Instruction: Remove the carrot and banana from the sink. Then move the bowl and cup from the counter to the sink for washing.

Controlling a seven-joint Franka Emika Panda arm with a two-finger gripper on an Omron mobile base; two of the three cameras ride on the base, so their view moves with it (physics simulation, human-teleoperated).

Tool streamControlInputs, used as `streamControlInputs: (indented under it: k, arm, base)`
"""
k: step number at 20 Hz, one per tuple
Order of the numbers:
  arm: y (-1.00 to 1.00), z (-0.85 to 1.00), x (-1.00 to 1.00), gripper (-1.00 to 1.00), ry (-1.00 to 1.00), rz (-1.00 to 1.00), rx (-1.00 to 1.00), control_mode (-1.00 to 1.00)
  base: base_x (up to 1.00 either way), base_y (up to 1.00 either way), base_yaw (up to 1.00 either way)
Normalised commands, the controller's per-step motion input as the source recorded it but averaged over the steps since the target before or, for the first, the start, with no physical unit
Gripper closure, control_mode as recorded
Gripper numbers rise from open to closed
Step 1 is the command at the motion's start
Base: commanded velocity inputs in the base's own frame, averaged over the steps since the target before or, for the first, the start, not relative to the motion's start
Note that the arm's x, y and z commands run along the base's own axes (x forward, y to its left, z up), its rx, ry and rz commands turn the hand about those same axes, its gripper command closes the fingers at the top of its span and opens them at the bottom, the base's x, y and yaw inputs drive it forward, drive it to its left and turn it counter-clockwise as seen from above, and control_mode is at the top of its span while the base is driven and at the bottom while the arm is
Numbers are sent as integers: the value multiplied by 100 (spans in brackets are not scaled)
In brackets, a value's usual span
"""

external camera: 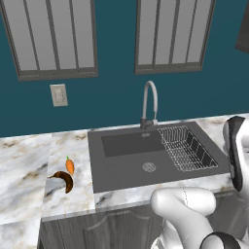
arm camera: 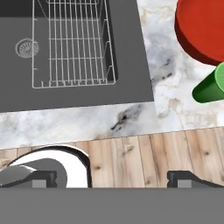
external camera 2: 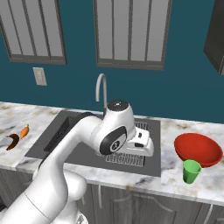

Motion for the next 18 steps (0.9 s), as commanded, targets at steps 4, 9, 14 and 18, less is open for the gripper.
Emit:
streamControlInputs:
  k: [4,9,14,18]
  arm:
    - [-35,-9,0,-100,-5,0,3,-100]
    - [-31,-4,0,-100,-9,0,6,-100]
    - [-35,-1,0,-100,-9,0,7,-100]
    - [-27,4,0,-100,-1,0,3,-100]
  base:
    - [0,0,0]
    - [0,0,0]
    - [0,0,0]
    - [0,0,0]
